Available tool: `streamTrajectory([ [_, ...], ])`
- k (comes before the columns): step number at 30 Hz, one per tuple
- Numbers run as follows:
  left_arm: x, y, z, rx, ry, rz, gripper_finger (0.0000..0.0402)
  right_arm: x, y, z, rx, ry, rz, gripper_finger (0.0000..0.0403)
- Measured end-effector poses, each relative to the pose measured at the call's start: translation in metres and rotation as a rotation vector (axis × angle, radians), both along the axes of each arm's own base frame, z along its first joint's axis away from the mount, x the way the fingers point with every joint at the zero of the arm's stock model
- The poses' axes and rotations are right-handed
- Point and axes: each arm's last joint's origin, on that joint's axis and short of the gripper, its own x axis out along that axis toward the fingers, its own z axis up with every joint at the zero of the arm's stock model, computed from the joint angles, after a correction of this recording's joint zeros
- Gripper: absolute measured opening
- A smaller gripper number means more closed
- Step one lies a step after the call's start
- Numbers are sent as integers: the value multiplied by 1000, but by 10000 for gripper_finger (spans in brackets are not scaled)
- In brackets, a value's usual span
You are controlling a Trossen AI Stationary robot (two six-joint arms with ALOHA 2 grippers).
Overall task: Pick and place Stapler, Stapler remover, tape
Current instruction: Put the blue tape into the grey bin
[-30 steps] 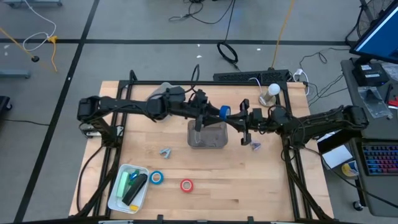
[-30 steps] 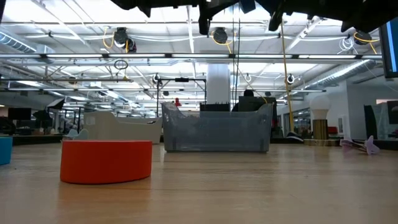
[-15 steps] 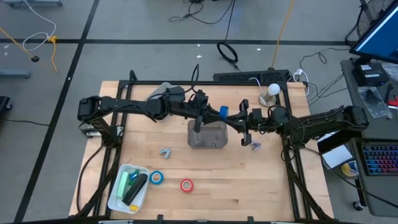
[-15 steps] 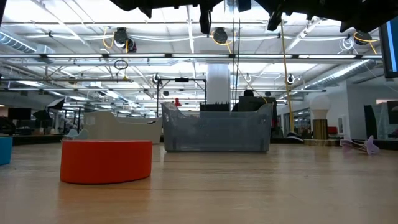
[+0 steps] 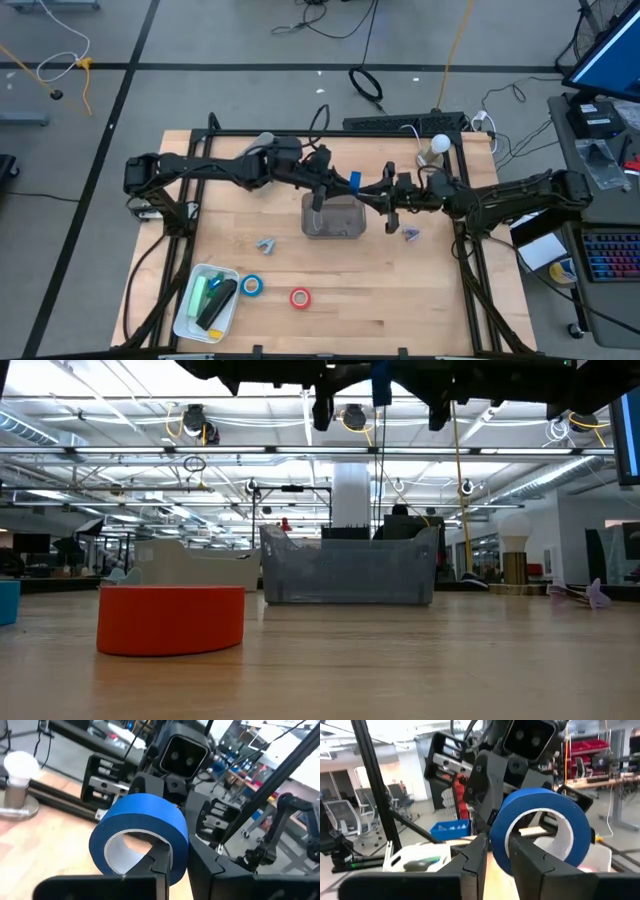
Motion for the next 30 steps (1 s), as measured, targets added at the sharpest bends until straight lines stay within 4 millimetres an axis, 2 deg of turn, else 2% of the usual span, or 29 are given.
streamTrajectory([
  [8,-4,7,-7,5,86,10,37,1,0,-6,2,60,9,89],
  [12,-7,14,-10,30,137,91,37,1,3,-8,-5,81,67,104],
  [15,-17,20,-12,48,242,149,37,1,1,-11,-1,110,40,114],
  [19,-45,27,-11,107,448,321,36,1,2,-14,-1,142,47,124],
  [25,-103,33,-18,184,910,680,36,1,1,-15,1,157,29,123],
  [30,-132,48,-30,122,1184,766,36,1,-2,-15,1,151,9,123],
])
